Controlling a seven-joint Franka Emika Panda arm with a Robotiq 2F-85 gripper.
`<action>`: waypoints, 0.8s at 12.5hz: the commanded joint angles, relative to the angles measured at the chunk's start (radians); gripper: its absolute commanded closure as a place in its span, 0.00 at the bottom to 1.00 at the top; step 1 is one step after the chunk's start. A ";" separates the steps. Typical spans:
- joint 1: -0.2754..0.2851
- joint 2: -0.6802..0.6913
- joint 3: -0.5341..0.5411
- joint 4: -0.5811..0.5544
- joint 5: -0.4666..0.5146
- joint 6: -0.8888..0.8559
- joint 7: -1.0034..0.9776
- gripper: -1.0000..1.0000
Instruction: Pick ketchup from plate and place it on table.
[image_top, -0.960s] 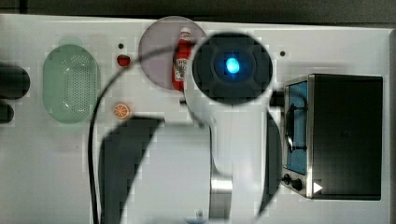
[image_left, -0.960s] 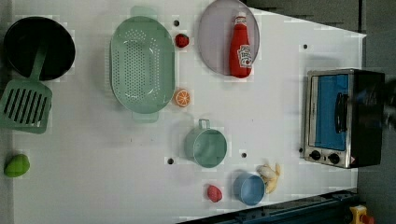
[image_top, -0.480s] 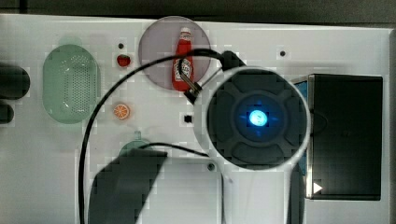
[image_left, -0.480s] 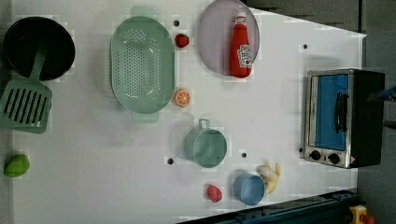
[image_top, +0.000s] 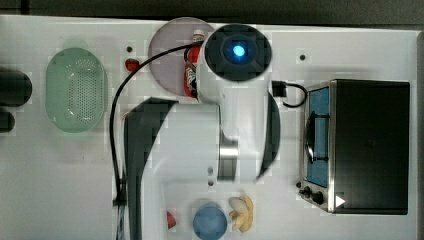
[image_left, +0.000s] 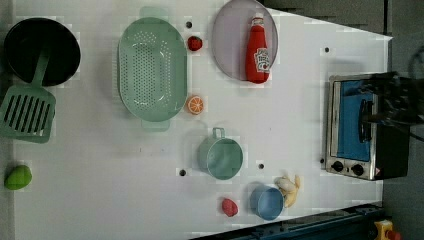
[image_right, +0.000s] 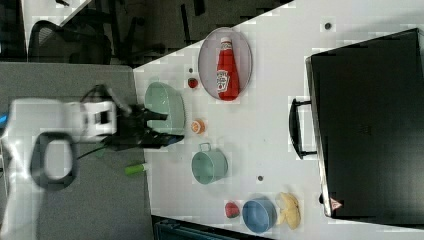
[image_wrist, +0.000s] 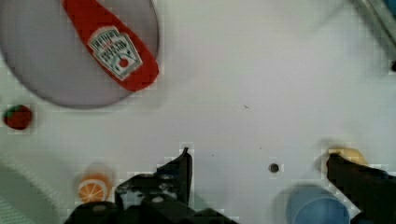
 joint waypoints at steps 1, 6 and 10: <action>0.006 0.071 0.041 0.016 0.005 0.055 -0.086 0.00; 0.009 0.252 0.048 0.114 0.001 0.137 -0.352 0.00; 0.034 0.404 0.049 0.213 -0.038 0.192 -0.488 0.00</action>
